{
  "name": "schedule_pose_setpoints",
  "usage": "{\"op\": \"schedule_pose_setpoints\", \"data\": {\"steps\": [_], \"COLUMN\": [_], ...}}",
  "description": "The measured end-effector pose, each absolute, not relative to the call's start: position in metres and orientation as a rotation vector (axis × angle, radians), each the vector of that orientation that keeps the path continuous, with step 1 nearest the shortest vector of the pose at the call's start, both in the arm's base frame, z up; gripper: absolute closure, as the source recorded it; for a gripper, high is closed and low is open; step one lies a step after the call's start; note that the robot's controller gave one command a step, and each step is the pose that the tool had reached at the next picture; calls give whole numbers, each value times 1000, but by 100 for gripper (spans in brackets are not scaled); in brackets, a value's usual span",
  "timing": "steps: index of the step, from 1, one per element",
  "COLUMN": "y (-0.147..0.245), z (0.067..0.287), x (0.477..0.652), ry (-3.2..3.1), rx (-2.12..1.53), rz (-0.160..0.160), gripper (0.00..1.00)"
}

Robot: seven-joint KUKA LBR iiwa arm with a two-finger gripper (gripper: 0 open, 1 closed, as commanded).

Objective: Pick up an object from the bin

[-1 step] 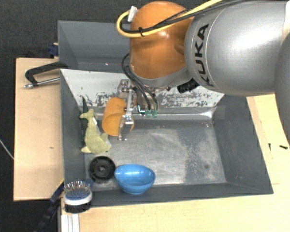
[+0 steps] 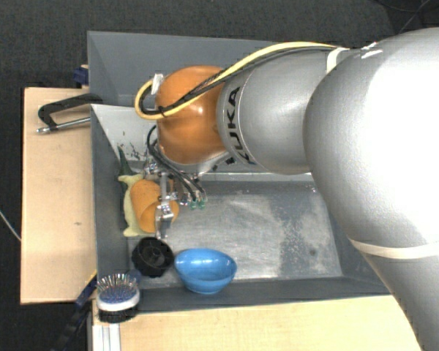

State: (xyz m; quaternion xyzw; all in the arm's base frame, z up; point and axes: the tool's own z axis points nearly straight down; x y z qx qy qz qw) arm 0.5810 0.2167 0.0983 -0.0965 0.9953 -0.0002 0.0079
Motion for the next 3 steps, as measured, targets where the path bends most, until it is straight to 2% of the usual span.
{"op": "schedule_pose_setpoints", "data": {"steps": [1, 2, 3], "y": [202, 191, 192], "z": [113, 81, 82], "x": [596, 606, 606], "ry": [3082, 2993, 2993], "rx": [-570, -920, -919], "rz": [2, -1, 1], "gripper": [0, 0, 100]}}
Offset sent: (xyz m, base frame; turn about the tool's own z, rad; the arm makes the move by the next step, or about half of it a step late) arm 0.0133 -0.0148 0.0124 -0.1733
